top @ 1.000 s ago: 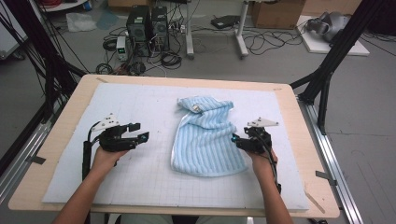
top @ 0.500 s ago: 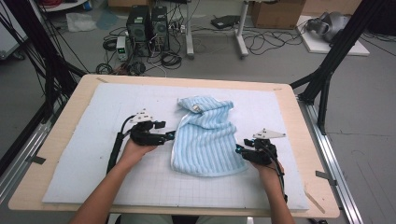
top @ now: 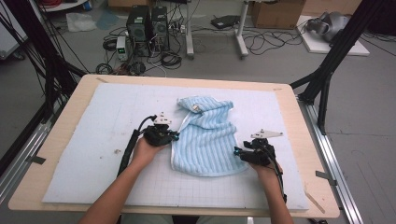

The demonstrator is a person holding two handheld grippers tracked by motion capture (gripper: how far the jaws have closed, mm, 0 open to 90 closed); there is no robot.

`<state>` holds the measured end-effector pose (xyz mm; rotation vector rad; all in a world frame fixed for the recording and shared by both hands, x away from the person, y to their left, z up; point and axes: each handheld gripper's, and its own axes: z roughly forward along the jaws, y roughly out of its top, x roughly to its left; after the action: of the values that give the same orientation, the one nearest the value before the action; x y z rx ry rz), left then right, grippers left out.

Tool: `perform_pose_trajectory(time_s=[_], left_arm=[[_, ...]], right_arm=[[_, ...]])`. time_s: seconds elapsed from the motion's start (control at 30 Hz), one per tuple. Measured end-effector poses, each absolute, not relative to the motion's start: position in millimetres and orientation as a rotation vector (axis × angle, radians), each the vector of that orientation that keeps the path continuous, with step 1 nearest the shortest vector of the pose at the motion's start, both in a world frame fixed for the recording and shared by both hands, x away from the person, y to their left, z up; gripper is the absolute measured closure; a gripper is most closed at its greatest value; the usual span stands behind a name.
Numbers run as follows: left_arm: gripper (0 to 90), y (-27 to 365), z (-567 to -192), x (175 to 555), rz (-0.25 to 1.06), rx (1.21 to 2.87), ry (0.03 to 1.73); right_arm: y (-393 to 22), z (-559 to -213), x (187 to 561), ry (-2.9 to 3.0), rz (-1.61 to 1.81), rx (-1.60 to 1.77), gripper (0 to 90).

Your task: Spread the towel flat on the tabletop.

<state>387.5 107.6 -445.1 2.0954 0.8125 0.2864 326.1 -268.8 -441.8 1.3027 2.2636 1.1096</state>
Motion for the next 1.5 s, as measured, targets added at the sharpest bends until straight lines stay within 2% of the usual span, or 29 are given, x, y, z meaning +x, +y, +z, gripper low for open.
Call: perform_pose_trajectory(time_s=[0.1, 0.2, 0.5, 0.67, 0.7, 0.73, 0.8, 0.83, 1.0, 1.07, 1.13, 1.2, 1.27, 1.3, 1.37, 1.5], left_arm=[[87.2, 128, -440, 379, 0.273, 2.04, 0.826], [87.2, 149, -437, 370, 0.273, 1.996, 0.839], [87.2, 202, -433, 345, 0.291, 1.899, 0.846], [86.3, 215, -440, 341, 0.27, 1.881, 0.853], [84.7, 215, -440, 342, 0.273, 1.869, 0.855], [78.4, 216, -440, 342, 0.28, 1.847, 0.869], [53.6, 218, -440, 344, 0.3, 1.794, 0.919], [47.8, 220, -440, 345, 0.296, 1.788, 0.92], [41.5, 223, -439, 345, 0.303, 1.755, 0.924], [41.0, 222, -440, 345, 0.301, 1.756, 0.923], [40.7, 222, -440, 345, 0.298, 1.759, 0.918], [40.5, 221, -440, 345, 0.293, 1.76, 0.911], [40.4, 221, -440, 345, 0.291, 1.757, 0.912], [40.3, 221, -440, 345, 0.293, 1.758, 0.91], [40.3, 222, -440, 345, 0.291, 1.756, 0.907], [40.2, 223, -440, 346, 0.295, 1.744, 0.911]], right_arm=[[-266, -443, 327, 2.274, 1.118, 1.377, 40.5], [-261, -442, 326, 2.292, 1.133, 1.368, 39.1], [-237, -441, 324, 2.355, 1.163, 1.259, 38.5], [-230, -437, 324, 2.327, 1.257, 1.25, 38.5], [-228, -436, 325, 2.318, 1.276, 1.257, 38.7], [-226, -435, 326, 2.301, 1.283, 1.256, 39.2], [-223, -432, 328, 2.254, 1.312, 1.253, 41.5], [-221, -430, 330, 2.233, 1.328, 1.255, 42.6], [-210, -425, 351, 2.186, 1.351, 1.255, 47.8], [-199, -428, 362, 2.208, 1.336, 1.27, 46.8], [-184, -434, 378, 2.258, 1.293, 1.303, 40.5], [-172, -438, 388, 2.298, 1.253, 1.304, 41.3], [-158, -441, 398, 2.367, 1.185, 1.278, 50.8], [-152, -443, 404, 2.407, 1.155, 1.255, 62.6], [-148, -442, 412, 2.451, 1.127, 1.203, 77.4], [-149, -433, 419, 2.397, 1.102, 1.164, 82.6]])
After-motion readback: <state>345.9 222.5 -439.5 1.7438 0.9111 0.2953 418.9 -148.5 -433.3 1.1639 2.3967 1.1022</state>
